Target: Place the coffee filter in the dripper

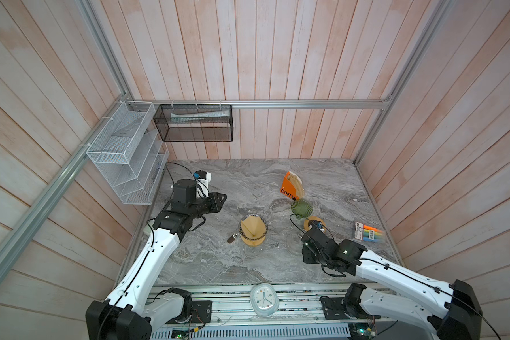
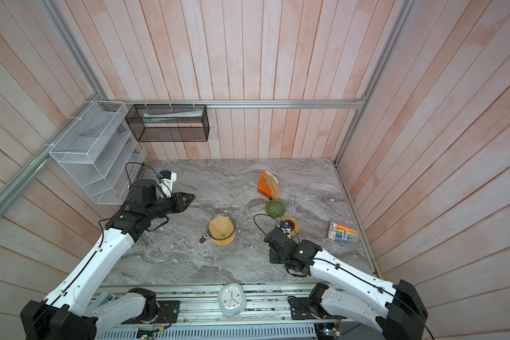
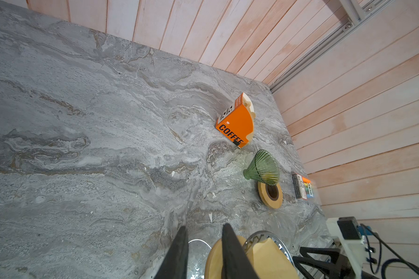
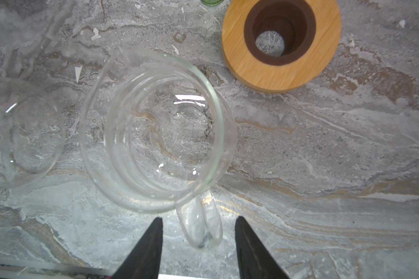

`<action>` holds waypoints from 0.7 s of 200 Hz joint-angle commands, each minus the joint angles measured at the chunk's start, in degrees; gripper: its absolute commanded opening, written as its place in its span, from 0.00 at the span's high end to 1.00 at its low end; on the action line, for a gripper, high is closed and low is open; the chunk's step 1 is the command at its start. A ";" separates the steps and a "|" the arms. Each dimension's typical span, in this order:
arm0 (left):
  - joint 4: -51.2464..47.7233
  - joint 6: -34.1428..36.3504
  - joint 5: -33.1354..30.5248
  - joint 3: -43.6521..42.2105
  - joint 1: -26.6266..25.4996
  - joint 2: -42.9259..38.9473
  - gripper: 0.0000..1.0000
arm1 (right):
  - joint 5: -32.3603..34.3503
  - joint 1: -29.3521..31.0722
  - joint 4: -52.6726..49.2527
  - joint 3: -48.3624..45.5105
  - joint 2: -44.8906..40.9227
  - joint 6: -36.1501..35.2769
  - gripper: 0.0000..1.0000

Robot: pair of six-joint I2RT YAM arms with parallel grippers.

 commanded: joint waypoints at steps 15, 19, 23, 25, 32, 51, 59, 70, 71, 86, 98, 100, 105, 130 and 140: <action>1.32 0.68 1.16 0.87 0.17 -0.07 0.72 | -0.83 -0.27 -4.83 -0.58 -2.93 4.03 0.51; 1.34 0.69 1.21 0.87 0.16 0.00 0.72 | -0.79 -0.27 -4.94 -0.72 -2.82 4.23 0.51; 1.37 0.63 1.25 0.87 0.16 0.02 0.72 | -0.74 -0.27 -4.98 -0.87 -2.69 4.37 0.51; 1.41 0.68 1.29 0.93 0.16 0.02 0.72 | -0.69 -0.27 -4.98 -0.90 -2.59 4.40 0.51; 1.41 0.64 1.34 0.95 0.16 0.11 0.72 | -0.45 -0.27 -5.41 -0.91 -2.13 4.74 0.51; 1.47 0.62 1.51 1.03 0.16 0.14 0.72 | 0.54 -0.27 -6.27 -0.59 -0.69 5.31 0.52; 1.50 0.68 1.51 1.04 0.16 0.20 0.72 | 1.11 -0.27 -6.62 -0.52 -0.24 5.66 0.52; 1.48 0.65 1.51 1.02 0.16 0.12 0.72 | 2.21 -0.20 -7.10 -0.25 0.21 6.71 0.52; 1.45 0.68 1.51 1.03 0.16 0.12 0.72 | 2.29 -0.24 -7.14 -0.23 0.24 6.81 0.52; 1.52 0.65 1.51 1.00 0.16 0.20 0.72 | 3.26 -0.27 -7.17 -0.16 0.35 7.43 0.53; 1.49 0.71 1.51 0.97 0.16 0.15 0.72 | 3.83 -0.27 -7.08 -0.05 0.35 7.77 0.53; 1.55 0.71 1.51 1.02 0.16 0.19 0.72 | 3.93 -0.27 -7.07 -0.02 0.35 7.85 0.53; 1.51 0.76 1.52 1.03 0.16 0.15 0.72 | 4.23 -0.31 -7.08 0.05 0.39 7.91 0.53; 1.51 0.76 1.43 1.04 0.16 0.15 0.72 | 5.14 -0.31 -7.58 0.36 0.89 8.46 0.53; 1.49 0.70 1.50 1.02 0.16 0.15 0.72 | 5.73 -0.36 -8.04 0.53 1.14 8.82 0.53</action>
